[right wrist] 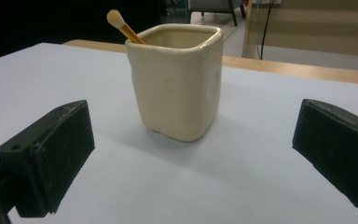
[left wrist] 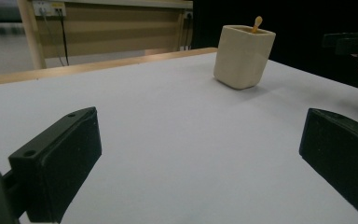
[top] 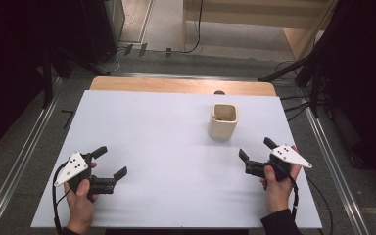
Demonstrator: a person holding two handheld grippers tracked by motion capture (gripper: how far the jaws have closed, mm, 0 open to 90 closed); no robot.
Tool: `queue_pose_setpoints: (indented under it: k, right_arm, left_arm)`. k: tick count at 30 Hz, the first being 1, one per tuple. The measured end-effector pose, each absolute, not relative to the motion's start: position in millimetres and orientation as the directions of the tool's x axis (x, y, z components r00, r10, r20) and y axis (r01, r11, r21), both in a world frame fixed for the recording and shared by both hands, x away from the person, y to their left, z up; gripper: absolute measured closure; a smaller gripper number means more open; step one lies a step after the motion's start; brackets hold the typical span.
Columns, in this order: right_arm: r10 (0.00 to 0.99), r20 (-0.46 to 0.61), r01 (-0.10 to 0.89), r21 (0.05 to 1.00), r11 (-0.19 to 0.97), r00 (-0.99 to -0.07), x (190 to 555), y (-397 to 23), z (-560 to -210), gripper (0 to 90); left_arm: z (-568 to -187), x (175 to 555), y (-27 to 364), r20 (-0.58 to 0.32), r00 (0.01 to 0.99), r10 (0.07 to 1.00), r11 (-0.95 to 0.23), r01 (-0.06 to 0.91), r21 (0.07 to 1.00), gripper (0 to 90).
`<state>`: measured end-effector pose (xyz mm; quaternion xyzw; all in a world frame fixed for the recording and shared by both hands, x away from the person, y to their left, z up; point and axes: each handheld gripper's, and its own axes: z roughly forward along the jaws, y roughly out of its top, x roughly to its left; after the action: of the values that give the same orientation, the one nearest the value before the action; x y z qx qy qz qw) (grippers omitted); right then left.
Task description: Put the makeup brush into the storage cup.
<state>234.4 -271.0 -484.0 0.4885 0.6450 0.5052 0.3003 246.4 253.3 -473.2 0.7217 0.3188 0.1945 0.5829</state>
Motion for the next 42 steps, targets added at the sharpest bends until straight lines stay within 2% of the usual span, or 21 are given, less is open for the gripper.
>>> queue_pose_setpoints:
  k: [42]
  right_arm:
    - [0.941, 0.086, 0.330, 0.944, 0.029, -0.327, 181.5, -309.9, -489.4, 0.0]
  left_arm:
    - [-473.6, 244.9, 253.6, -0.089, 0.715, 0.694, -0.113, 0.230, 0.967, 0.0]
